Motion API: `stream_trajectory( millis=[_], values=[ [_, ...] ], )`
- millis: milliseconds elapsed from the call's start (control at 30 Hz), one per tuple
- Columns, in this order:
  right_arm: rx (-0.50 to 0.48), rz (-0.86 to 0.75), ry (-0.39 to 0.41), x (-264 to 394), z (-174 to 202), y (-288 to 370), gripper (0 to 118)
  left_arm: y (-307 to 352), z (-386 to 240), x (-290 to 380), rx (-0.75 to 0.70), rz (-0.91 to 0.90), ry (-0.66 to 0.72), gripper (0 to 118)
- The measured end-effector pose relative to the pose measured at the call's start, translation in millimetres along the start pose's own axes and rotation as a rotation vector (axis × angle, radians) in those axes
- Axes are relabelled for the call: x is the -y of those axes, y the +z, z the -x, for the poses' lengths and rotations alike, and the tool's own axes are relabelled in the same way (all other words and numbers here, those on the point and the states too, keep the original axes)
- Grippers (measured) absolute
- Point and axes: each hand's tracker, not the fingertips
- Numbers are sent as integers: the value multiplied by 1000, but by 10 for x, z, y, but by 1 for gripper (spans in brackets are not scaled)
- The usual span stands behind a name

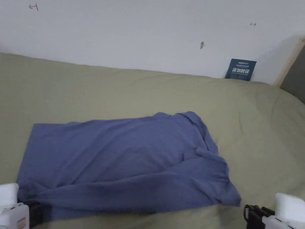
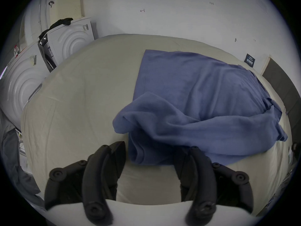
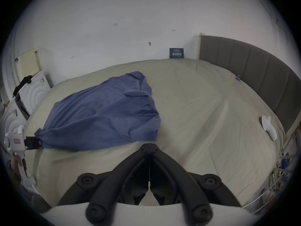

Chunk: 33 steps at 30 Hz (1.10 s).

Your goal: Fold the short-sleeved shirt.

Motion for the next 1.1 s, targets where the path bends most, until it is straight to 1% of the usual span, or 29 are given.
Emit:
stream_trajectory(
  millis=[33,67,100,133,167,267,333,367,400,433,467,500,567,700,767,900,1100],
  values=[
    [10,25,23,-29,0,-93,17,8,15,-1,19,-2,20,45],
    [16,34,41,-63,10,-205,42,36,39,13,36,-20,30,21],
    [-6,44,61,-62,3,-304,68,53,46,29,45,-36,32,3],
    [-45,25,69,-86,-7,-387,78,44,39,29,31,-23,19,3],
    [-51,27,65,-122,8,-458,74,46,44,38,30,-21,8,3],
    [-94,28,79,-176,54,-696,76,51,88,44,35,-31,6,3],
    [-94,85,102,-224,106,-909,75,15,123,38,51,-29,16,3],
    [-87,110,98,-243,111,-982,72,-8,120,34,52,-20,4,3],
    [-95,95,83,-253,89,-1012,63,-10,118,40,52,-22,-5,3],
    [-132,66,56,-249,54,-1039,32,-15,121,42,61,-24,-15,3],
    [-134,46,55,-253,25,-1055,10,13,112,35,64,-22,-17,3],
    [-128,31,51,-246,15,-1017,9,17,129,34,70,-21,-16,3],
    [-147,86,43,-264,-20,-1010,9,28,154,32,89,-20,-20,3],
    [-162,71,62,-215,-85,-795,9,111,202,25,124,-27,-39,3],
    [-174,56,45,-232,-116,-658,9,190,248,11,144,-44,-41,3],
    [-214,25,-18,-296,-183,-444,9,367,306,-28,175,-67,-43,3],
    [-195,32,-19,-316,-169,-138,9,574,387,-24,215,-101,-26,3]
  ],
)
